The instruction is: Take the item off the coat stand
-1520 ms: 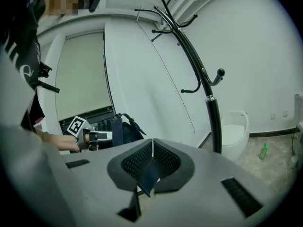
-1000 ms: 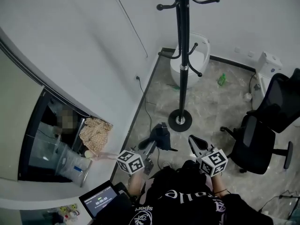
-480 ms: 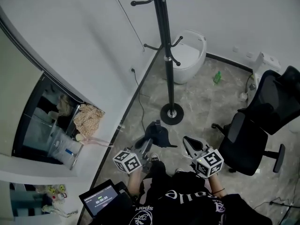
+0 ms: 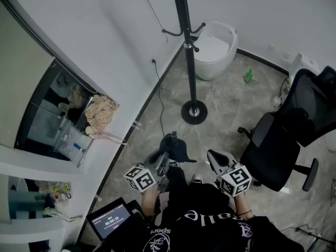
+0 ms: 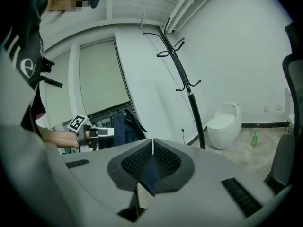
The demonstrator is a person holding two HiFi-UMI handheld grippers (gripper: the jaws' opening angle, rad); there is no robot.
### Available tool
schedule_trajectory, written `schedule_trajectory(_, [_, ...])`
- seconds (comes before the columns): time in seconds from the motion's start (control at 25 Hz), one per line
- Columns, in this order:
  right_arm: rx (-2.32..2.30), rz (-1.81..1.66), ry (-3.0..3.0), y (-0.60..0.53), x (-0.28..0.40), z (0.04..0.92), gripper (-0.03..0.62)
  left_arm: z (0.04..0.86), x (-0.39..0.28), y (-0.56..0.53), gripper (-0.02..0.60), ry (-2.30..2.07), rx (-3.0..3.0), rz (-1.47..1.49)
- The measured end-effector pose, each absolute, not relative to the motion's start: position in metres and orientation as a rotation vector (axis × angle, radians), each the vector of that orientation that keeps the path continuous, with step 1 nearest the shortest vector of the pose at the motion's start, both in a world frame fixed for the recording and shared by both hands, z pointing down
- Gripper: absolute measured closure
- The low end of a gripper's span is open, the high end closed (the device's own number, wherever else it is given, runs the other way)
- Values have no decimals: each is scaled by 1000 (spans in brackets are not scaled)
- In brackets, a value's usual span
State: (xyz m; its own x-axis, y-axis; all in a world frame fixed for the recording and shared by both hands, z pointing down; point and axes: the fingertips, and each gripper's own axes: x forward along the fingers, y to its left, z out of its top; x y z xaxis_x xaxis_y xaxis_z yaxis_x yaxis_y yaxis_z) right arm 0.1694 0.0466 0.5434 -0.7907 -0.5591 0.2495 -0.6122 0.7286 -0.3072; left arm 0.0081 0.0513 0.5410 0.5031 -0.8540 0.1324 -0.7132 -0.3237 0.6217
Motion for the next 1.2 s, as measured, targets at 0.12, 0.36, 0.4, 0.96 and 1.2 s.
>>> schedule_trajectory(0.12, [953, 591, -2809, 54, 170, 542, 576, 535, 7, 62, 565, -1299, 2124, -281])
schedule_trajectory(0.36, [950, 606, -2827, 67, 164, 542, 576, 528, 4, 77, 565, -1309, 2132, -250])
schedule_trajectory(0.4, [949, 609, -2828, 69, 163, 541, 576, 527, 4, 78, 565, -1308, 2132, -247])
schedule_trajectory(0.96, [933, 621, -2822, 82, 151, 539, 576, 534, 11, 94, 565, -1243, 2177, -213])
schedule_trajectory(1.2, [949, 558, -2815, 99, 128, 529, 576, 532, -8, 118, 565, -1224, 2199, -184])
